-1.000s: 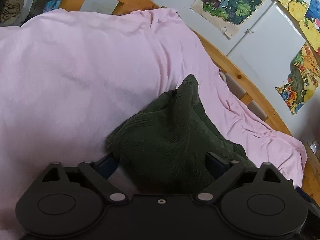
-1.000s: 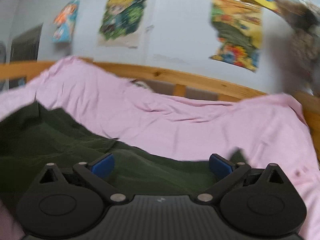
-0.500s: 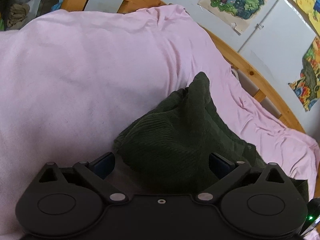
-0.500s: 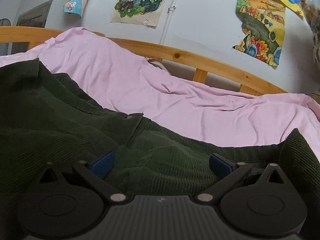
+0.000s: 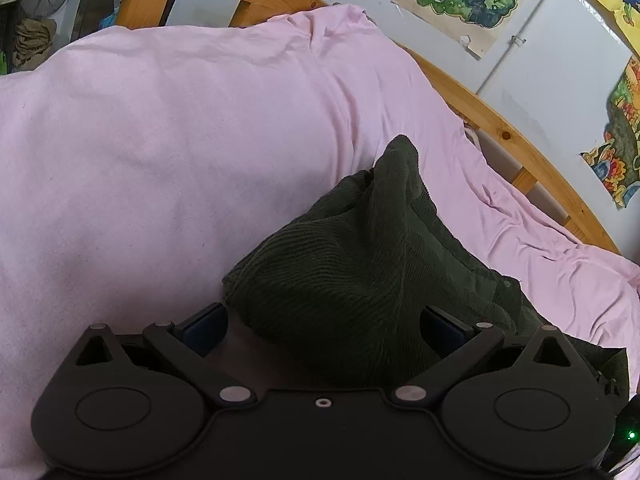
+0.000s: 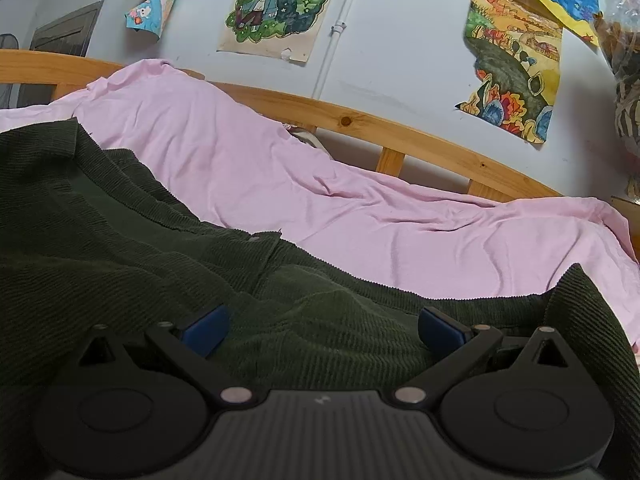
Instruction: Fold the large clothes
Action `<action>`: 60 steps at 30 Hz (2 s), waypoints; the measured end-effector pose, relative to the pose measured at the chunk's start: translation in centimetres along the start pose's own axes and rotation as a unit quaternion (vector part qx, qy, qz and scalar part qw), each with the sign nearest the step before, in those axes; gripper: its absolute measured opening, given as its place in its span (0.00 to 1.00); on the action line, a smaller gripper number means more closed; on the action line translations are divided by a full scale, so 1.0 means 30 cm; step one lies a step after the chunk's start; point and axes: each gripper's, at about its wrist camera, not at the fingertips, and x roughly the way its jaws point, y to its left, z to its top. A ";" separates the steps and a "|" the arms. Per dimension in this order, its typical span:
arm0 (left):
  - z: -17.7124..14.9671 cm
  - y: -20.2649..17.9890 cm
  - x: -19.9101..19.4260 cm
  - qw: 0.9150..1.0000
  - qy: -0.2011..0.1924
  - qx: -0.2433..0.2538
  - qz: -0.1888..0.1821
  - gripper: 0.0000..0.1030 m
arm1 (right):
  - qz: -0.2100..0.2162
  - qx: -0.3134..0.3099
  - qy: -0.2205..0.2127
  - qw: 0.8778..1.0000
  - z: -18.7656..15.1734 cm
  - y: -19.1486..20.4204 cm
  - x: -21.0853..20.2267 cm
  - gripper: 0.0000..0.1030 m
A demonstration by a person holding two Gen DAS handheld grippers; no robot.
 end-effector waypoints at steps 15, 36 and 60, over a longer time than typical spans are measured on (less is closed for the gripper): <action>0.014 -0.019 -0.020 1.000 -0.017 -0.008 -0.002 0.69 | 0.034 0.034 0.023 0.999 0.020 -0.055 -0.001 1.00; -0.034 -0.772 -0.167 0.905 -0.084 0.337 -0.246 0.17 | 0.309 0.438 0.049 0.843 -0.044 -0.806 -0.155 1.00; -0.294 -0.775 -0.180 0.874 -0.007 0.403 -0.272 0.09 | 0.484 0.538 0.096 0.684 -0.036 -0.601 0.229 0.94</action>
